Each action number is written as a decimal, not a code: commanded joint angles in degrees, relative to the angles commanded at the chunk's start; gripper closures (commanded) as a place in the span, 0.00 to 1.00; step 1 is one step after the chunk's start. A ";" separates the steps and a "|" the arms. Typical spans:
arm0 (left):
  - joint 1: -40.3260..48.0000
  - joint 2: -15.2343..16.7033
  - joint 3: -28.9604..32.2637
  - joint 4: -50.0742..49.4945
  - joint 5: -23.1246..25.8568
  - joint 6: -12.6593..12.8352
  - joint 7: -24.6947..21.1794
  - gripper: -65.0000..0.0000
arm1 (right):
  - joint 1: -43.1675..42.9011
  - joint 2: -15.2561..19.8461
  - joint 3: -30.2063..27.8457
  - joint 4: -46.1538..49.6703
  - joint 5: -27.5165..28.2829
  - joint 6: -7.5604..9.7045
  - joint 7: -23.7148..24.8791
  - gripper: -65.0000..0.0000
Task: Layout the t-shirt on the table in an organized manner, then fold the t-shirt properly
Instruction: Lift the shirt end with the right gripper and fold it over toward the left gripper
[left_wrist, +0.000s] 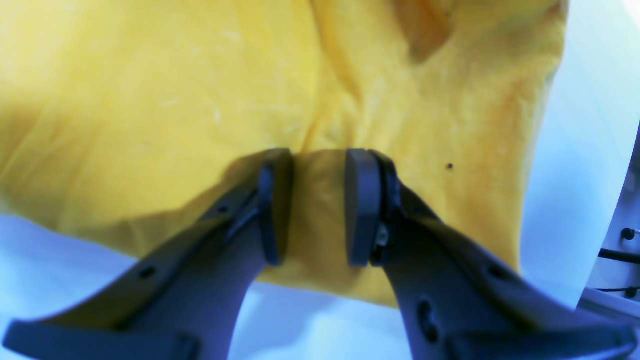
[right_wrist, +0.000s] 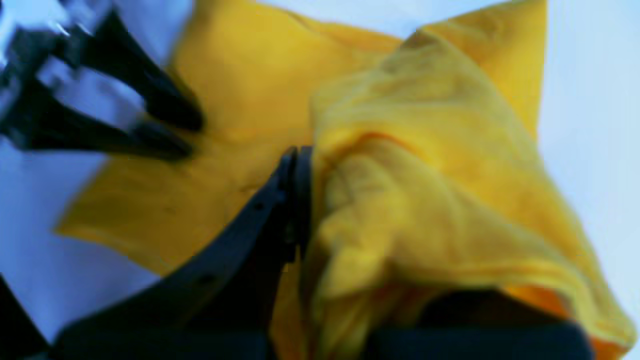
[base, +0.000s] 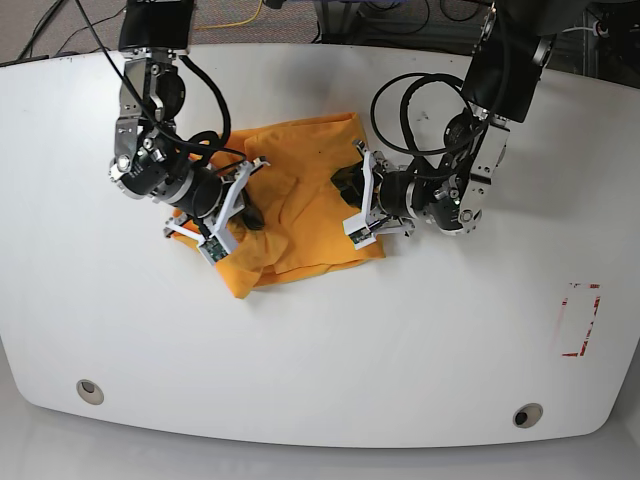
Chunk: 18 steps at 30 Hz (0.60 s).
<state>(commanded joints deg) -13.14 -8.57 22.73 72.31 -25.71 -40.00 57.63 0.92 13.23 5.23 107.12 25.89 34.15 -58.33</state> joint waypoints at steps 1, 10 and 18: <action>0.00 0.00 0.00 0.00 0.00 0.00 -0.09 0.74 | 0.09 0.44 0.09 0.00 -0.09 0.00 0.00 1.00; 0.18 0.00 0.09 0.00 0.00 0.00 -0.18 0.74 | 1.14 4.40 -0.35 1.49 -0.79 -2.46 0.00 1.00; 0.18 0.18 0.18 -0.09 0.00 0.00 -0.26 0.74 | 1.23 4.13 -9.05 4.04 -13.89 -2.81 0.09 1.00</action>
<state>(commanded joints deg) -12.97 -8.40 22.90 72.22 -25.71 -40.00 57.36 2.15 17.36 -3.82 111.16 12.00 31.34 -58.24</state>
